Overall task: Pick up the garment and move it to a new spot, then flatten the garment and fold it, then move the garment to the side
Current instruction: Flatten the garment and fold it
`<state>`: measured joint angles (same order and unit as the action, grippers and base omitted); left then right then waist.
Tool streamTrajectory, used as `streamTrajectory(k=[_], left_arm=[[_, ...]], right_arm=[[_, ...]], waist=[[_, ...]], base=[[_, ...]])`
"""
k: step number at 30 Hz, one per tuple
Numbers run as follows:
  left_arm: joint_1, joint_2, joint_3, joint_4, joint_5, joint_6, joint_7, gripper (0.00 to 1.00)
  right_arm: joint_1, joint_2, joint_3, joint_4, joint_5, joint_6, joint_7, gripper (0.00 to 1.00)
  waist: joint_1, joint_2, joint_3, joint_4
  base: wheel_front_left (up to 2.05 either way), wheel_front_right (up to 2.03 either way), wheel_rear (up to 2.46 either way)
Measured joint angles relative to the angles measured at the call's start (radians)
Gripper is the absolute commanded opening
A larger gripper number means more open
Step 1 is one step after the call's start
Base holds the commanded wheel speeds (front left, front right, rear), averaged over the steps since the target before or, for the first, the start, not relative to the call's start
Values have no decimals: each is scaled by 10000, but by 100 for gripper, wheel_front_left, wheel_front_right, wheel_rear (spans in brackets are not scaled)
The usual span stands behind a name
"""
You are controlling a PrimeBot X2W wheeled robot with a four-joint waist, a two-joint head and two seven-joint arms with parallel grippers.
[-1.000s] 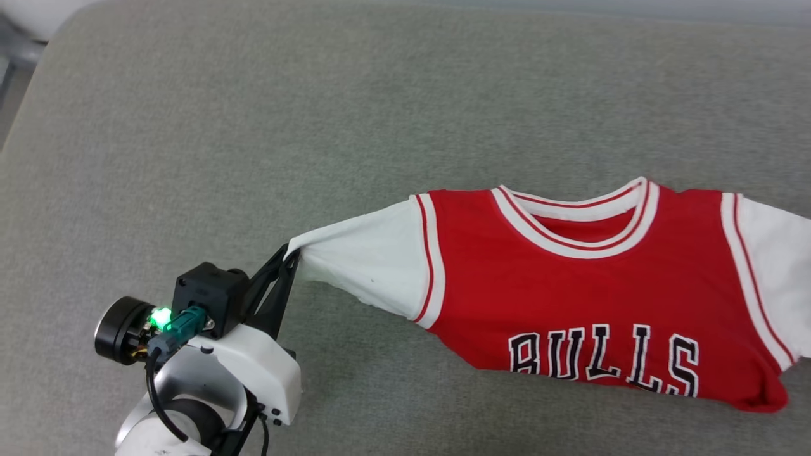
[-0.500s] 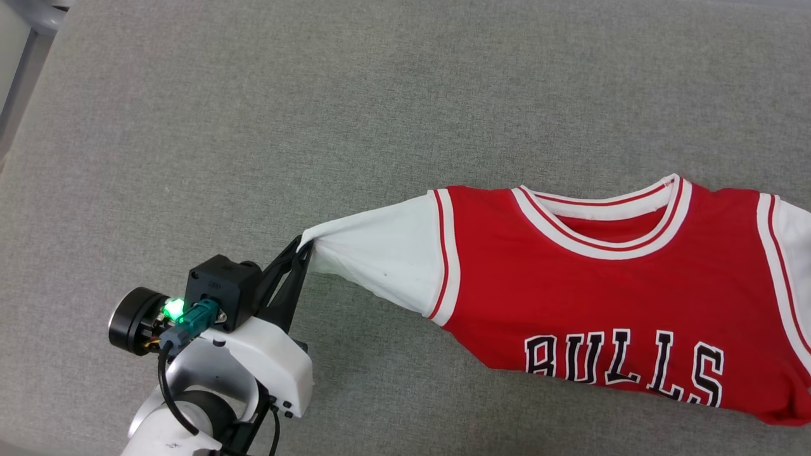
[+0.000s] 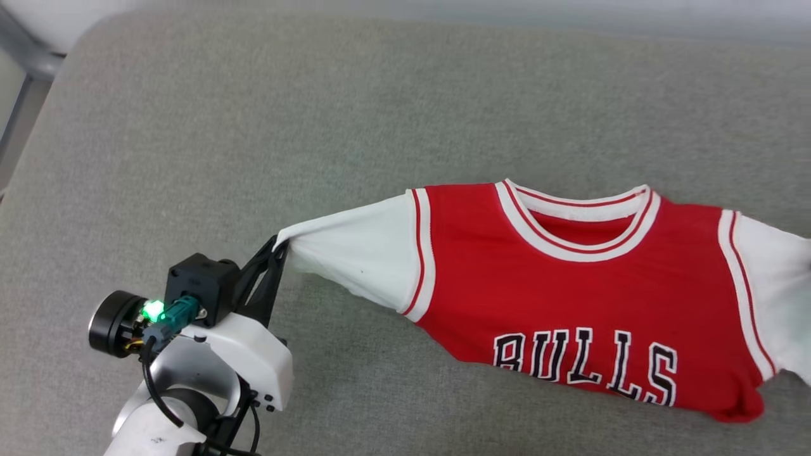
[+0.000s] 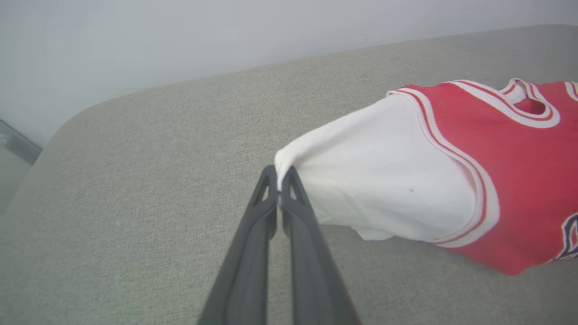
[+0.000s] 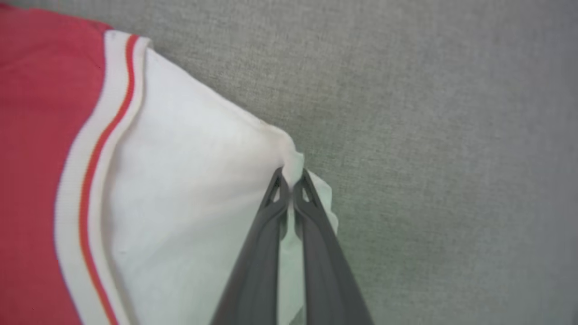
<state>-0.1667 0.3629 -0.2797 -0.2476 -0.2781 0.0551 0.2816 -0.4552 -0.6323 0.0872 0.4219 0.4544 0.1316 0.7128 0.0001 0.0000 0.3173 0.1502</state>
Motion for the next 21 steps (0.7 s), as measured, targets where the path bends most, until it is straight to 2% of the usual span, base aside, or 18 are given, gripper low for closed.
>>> streamTrajectory(k=[12,21], left_arm=[[160,520,667,-159,-59,217,-263,0],[-224,1164,1546,-750,-50,334,-481,0]], right_arm=[[-570,-407,-52,-715,-272,2,-1883,0],[-1542,-150,-188,-1375,-272,4,-2537,0]], waist=[[-1,0,-1677,-530],[-2,0,-2776,-875]], base=[[0,0,0],[0,0,0]])
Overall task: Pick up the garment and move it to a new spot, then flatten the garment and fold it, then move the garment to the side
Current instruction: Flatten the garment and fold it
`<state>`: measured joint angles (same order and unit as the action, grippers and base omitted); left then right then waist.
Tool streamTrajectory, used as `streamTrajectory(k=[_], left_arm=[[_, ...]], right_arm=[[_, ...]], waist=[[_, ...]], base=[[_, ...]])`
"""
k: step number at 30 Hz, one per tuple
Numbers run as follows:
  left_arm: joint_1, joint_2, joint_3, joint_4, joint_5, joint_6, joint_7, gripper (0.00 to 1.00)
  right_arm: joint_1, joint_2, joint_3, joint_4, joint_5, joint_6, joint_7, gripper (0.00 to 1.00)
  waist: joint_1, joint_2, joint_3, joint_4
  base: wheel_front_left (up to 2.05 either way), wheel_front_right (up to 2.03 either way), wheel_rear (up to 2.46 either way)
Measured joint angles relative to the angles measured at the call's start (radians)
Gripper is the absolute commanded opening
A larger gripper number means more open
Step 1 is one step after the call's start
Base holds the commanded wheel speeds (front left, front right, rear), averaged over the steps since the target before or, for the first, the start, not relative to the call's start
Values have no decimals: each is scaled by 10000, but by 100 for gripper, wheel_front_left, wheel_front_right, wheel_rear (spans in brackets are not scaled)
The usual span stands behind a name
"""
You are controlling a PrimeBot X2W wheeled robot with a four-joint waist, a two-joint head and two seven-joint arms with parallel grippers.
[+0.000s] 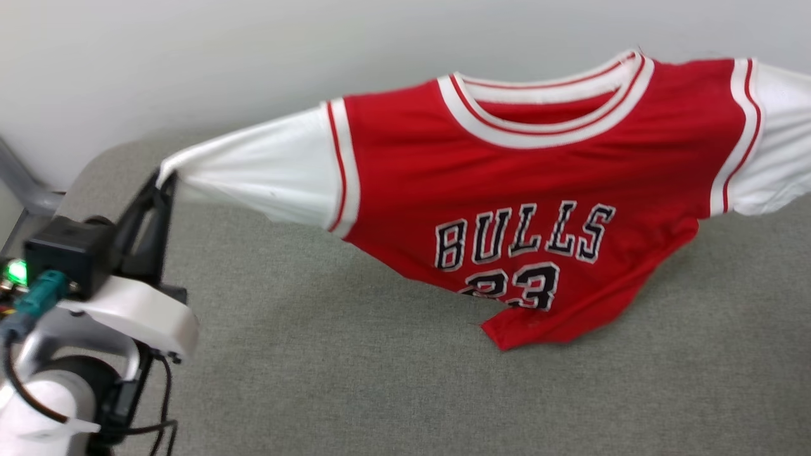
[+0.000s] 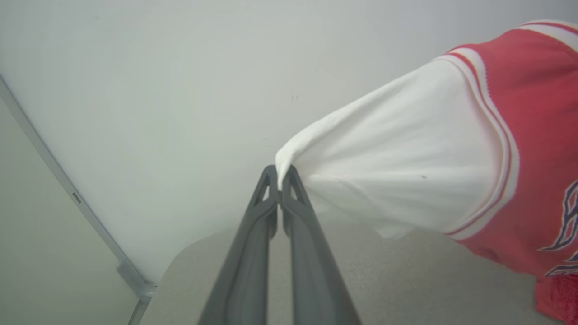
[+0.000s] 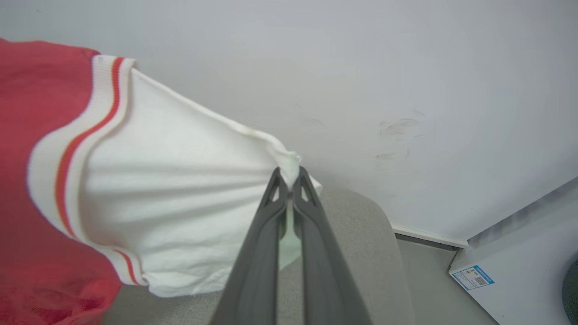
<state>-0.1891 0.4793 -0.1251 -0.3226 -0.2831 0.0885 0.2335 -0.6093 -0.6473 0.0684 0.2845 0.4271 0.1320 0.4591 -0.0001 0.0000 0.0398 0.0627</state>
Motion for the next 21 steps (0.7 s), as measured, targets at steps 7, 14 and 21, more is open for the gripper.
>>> streamTrajectory(k=[7,14,21], left_arm=[[-730,750,769,-314,-56,-100,-79,0],[-1503,1331,1214,-378,-324,-370,142,0],[-2255,1866,1421,-272,-608,-752,407,0]], right_arm=[[-740,531,-291,-485,-12,0,-297,0],[-1281,874,-545,-671,-263,2,-380,0],[-1758,1068,-803,-961,-339,2,-301,0]], waist=[[0,0,-445,-244],[0,0,-472,-378],[0,0,-46,-411]], base=[[0,0,0],[0,0,0],[0,0,0]])
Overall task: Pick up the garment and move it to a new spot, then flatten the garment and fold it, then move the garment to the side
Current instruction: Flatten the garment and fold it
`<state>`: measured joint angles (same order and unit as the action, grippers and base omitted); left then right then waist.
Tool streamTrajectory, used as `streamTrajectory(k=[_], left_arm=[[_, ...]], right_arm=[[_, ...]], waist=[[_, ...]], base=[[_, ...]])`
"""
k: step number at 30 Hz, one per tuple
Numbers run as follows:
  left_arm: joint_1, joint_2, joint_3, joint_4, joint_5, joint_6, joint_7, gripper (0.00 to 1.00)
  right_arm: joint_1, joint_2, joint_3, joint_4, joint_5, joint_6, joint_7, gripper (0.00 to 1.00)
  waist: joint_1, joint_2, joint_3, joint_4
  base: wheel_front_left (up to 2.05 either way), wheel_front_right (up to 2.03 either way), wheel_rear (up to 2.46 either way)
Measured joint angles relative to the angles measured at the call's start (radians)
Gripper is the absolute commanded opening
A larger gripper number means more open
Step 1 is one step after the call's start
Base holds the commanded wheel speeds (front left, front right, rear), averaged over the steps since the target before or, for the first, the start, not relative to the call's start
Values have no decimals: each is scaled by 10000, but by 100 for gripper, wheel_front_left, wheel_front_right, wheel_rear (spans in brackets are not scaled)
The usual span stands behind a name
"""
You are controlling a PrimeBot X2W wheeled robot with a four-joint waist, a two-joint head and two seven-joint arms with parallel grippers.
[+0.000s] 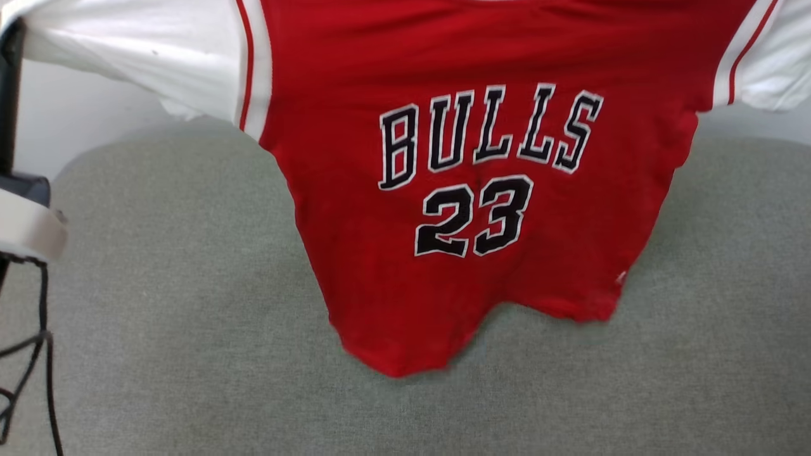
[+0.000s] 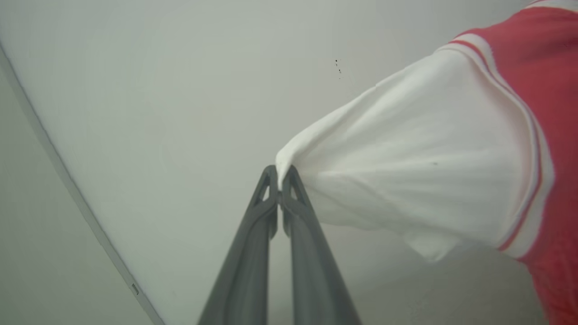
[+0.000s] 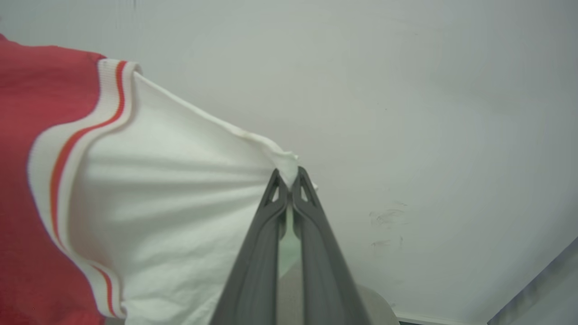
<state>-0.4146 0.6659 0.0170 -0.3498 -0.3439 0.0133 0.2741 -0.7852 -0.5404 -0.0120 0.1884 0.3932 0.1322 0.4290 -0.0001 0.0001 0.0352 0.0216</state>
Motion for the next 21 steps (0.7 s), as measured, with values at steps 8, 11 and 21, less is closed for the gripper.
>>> streamTrajectory(k=[8,11,21], left_arm=[[-1662,514,-221,823,-242,-698,-19,0],[-2689,732,-397,1361,-276,-940,-150,0],[-7762,633,-1586,4192,416,-1338,-1484,0]], right_arm=[[-1392,-113,-240,178,-336,0,-56,0],[-2323,-105,-431,460,-520,2,-165,0],[-6403,146,-851,1977,-1615,13,-988,0]], waist=[[2,0,1162,76],[2,0,1753,122],[4,0,4188,421]], base=[[0,0,0],[0,0,0],[0,0,0]])
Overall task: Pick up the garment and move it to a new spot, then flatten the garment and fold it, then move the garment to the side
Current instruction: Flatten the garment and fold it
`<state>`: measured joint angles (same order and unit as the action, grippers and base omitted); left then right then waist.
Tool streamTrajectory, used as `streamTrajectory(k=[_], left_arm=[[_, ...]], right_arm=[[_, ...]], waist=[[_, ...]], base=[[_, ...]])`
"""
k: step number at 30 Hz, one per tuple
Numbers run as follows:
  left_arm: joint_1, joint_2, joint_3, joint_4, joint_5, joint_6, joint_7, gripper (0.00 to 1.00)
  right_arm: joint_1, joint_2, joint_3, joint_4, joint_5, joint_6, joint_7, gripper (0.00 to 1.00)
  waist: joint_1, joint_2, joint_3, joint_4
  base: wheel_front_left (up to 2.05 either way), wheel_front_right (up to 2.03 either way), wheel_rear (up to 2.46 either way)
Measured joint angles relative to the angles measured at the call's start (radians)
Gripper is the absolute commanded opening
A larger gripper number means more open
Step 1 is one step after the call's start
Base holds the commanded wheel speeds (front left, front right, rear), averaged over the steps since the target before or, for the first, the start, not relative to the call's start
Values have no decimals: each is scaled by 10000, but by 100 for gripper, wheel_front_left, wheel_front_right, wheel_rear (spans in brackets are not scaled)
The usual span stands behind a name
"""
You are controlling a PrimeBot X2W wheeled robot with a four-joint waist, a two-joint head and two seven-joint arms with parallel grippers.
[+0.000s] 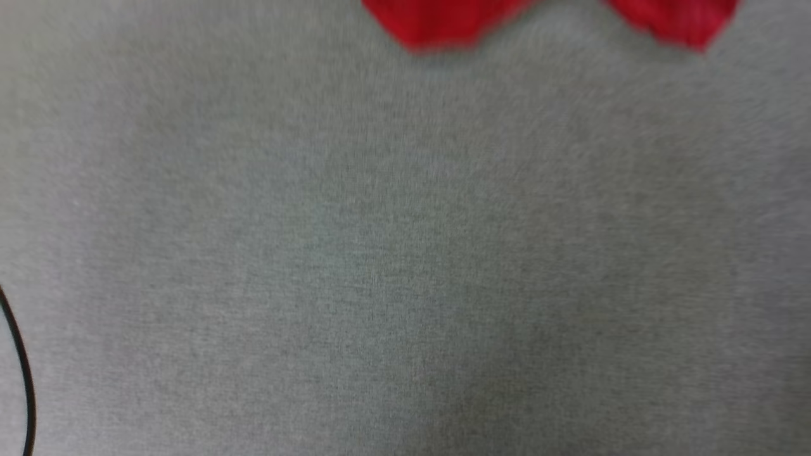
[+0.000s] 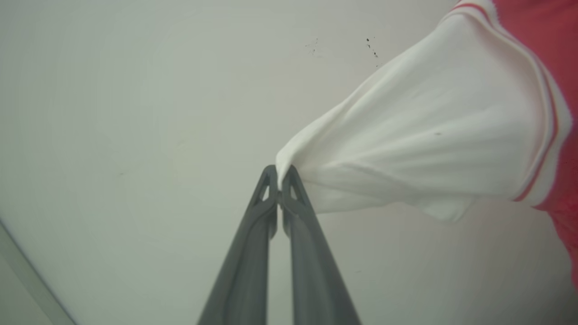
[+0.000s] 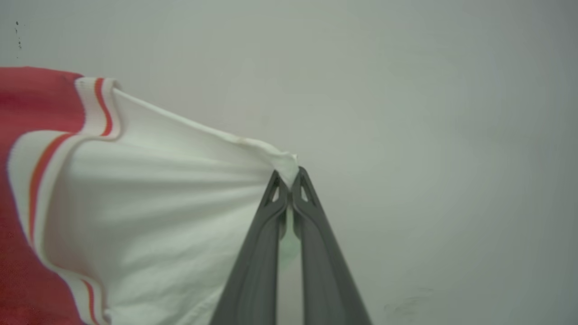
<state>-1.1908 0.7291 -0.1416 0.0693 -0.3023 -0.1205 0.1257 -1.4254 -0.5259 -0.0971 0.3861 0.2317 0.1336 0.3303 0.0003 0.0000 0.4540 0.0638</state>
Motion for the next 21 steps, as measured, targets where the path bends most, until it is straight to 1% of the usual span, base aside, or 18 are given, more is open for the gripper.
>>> streamTrajectory(k=[5,10,16,21], left_arm=[[-2350,-537,-424,1827,472,-19,-1014,0],[-3532,-1030,-811,3375,763,-19,-1948,0],[-3576,-1532,-1231,4907,752,-27,-2943,0],[-2573,-2013,-1499,5643,596,-33,-3515,0]], right_arm=[[-1688,447,-401,1112,-754,2,-807,0],[-2369,788,-579,2079,-1312,0,-1764,0],[-2137,1018,-433,2974,-1335,-4,-2464,0],[-1108,976,-316,3488,-865,-13,-2817,0]], waist=[[1,0,1169,178],[1,0,2032,371],[1,0,2389,585],[-1,-1,2104,583]], base=[[0,0,0],[0,0,0],[0,0,0],[0,0,0]])
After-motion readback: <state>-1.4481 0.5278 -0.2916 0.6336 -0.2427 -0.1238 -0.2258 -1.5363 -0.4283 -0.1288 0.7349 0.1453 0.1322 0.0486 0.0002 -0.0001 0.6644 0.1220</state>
